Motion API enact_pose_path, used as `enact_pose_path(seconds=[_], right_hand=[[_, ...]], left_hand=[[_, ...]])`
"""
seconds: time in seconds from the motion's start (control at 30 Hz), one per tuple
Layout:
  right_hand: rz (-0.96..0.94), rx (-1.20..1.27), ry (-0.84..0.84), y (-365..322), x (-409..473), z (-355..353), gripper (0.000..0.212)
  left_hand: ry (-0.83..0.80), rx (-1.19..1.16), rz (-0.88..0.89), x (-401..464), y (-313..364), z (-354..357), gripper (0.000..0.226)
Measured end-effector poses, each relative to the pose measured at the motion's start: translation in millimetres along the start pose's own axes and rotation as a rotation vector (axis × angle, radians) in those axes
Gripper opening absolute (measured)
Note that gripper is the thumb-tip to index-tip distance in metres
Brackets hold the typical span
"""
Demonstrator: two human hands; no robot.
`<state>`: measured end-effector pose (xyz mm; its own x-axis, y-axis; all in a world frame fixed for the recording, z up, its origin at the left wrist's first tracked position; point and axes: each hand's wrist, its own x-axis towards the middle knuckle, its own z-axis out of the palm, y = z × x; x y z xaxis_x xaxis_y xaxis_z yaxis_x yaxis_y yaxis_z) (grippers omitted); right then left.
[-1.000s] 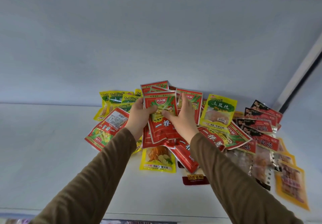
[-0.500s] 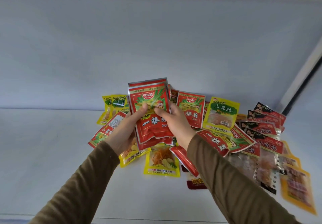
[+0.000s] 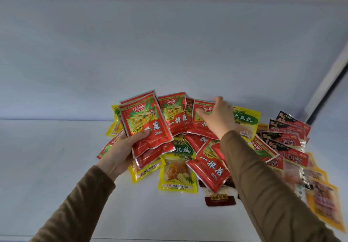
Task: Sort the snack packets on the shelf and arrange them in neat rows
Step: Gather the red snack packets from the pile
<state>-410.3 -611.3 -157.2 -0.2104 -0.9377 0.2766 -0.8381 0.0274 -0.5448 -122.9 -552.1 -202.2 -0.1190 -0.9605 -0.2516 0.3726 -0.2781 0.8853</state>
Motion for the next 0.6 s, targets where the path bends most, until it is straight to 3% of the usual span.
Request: enact_pose_path(seconds=[0.1,0.23,0.33,0.5,0.6], right_hand=[[0.117,-0.373,-0.18,18,15,-1,0.115],[0.152,-0.367,-0.305,11,19,12,0.127],[0.13,-0.181,-0.227,7,20,17,0.123],[0.046,0.21,0.071,11,14,16,0.103],[-0.062,0.568,0.047,3,15,11,0.108]], left_hand=[[0.021,-0.022,-0.002,1,1,-5,0.063],[0.013,0.0,0.01,3,1,0,0.065],[0.014,0.015,0.021,3,2,1,0.066],[0.023,-0.006,0.049,-1,7,-4,0.063],[0.021,-0.013,0.063,-5,10,-7,0.063]])
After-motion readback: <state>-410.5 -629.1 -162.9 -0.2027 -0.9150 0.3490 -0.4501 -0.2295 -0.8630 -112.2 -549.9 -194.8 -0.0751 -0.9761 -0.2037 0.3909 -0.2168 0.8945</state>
